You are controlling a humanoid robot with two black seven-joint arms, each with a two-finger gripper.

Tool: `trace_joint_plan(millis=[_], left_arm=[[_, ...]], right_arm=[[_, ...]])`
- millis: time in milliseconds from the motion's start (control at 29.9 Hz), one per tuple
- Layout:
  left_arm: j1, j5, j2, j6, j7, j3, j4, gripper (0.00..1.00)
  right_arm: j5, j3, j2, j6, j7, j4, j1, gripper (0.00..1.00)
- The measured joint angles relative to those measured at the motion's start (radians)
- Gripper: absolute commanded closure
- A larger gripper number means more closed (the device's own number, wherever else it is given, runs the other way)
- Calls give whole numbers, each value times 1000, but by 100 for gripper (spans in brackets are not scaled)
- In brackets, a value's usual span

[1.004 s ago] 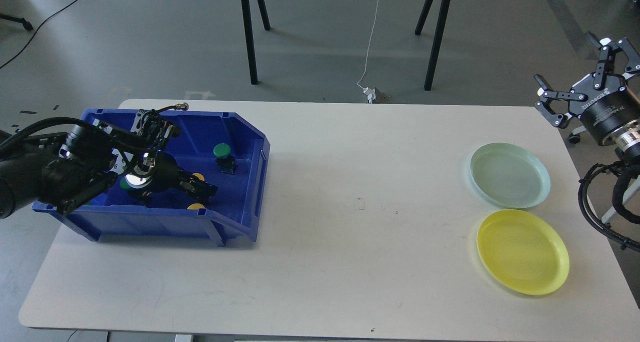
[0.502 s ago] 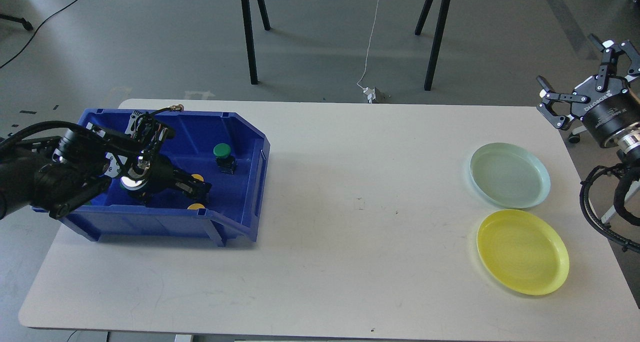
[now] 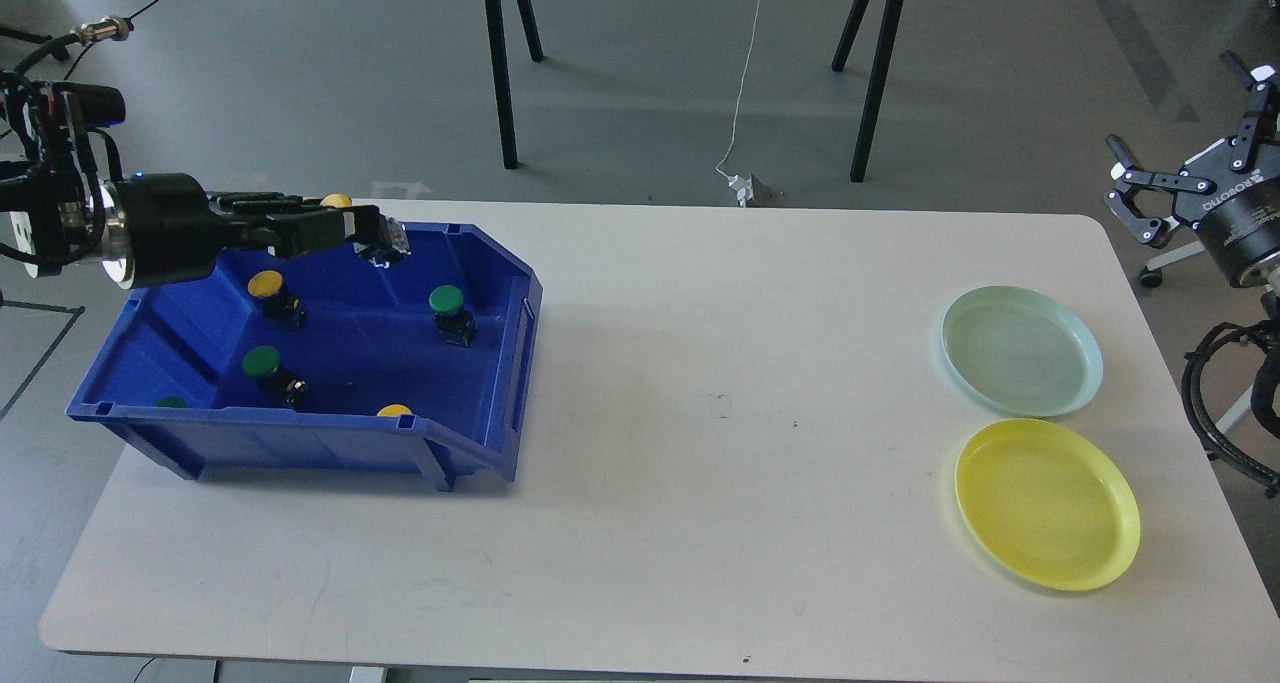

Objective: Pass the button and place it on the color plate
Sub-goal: 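Lift the yellow button and extend the left gripper toward the right gripper, then close the right gripper on the yellow button held by the left gripper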

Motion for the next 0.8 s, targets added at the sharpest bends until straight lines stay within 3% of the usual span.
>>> trace_joint_plan(millis=[100, 234, 402, 469, 803], left_arm=[[4, -136, -33, 8, 0, -53, -82, 98], [7, -319, -240, 16, 0, -75, -92, 98], [57, -389, -544, 66, 0, -80, 74, 98], [78, -401, -609, 70, 0, -95, 119, 98], [111, -418, -651, 50, 0, -136, 141, 97]], right_arm=[[-3, -4, -49, 0, -8, 141, -66, 0], [-11, -15, -153, 0, -12, 390, -172, 0], [-60, -47, -198, 0, -9, 609, -237, 1], [-93, -48, -193, 0, -7, 638, -240, 1], [-126, -90, -49, 0, -1, 655, -145, 1]])
